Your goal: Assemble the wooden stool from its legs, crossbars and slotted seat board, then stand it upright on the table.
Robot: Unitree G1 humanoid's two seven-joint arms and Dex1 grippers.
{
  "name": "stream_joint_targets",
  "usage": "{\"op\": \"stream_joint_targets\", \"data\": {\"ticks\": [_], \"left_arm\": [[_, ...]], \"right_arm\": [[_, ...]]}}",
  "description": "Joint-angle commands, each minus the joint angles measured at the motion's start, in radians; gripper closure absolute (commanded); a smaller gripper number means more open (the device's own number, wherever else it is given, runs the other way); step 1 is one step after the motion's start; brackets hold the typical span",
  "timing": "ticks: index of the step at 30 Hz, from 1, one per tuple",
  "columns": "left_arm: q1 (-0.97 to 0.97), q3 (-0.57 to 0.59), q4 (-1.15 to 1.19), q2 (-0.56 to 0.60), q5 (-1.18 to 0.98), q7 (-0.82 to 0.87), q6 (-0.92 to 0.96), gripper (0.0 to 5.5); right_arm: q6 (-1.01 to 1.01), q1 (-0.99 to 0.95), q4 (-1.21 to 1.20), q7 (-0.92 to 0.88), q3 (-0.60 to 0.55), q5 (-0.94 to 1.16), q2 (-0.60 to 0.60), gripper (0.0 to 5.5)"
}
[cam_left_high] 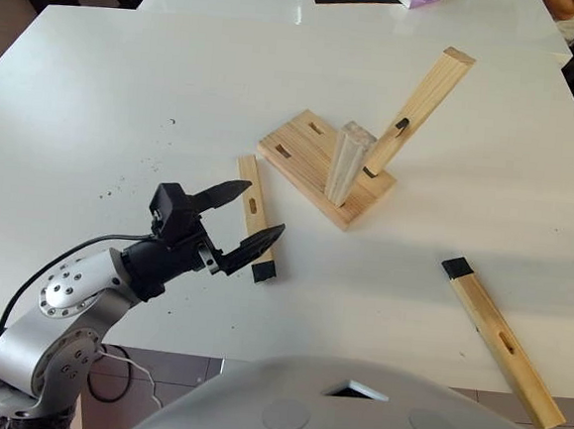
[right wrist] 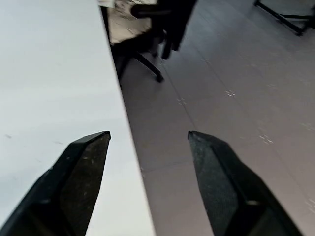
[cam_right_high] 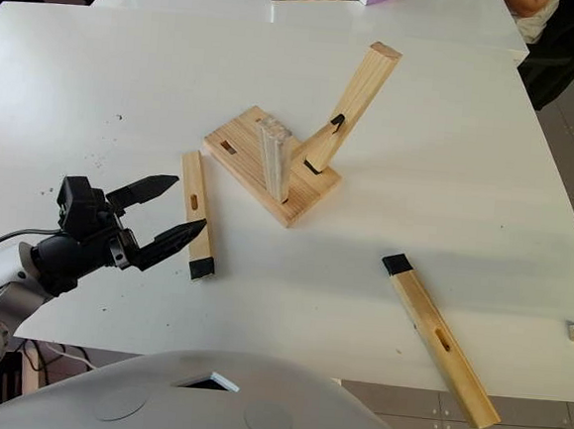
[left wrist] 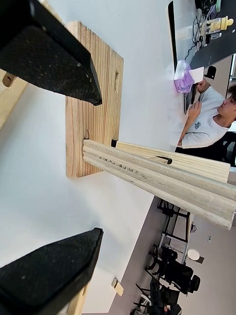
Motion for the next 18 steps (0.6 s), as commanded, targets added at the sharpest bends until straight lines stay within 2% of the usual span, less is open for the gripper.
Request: {"op": "stream_joint_targets", "data": {"ticks": [1,6,18], "left_arm": [[0.020,-0.015,-0.021,-0.005,0.014,0.017,-0.013,0.88],[0.035,-0.031,-0.033,-0.009,0.019,0.029,-0.026,0.88],[0.052,-0.040,-0.046,0.000,0.017,0.031,-0.028,0.88]], "right_arm": [[-0.047,0.077,0.018,-0.054,0.029,-0.071,-0.036,2.57],[-0.079,0.086,0.018,-0.089,0.067,-0.140,-0.040,2.57],[-0.191,0.071,0.013,-0.047,0.208,-0.297,-0.014,2.57]]}}
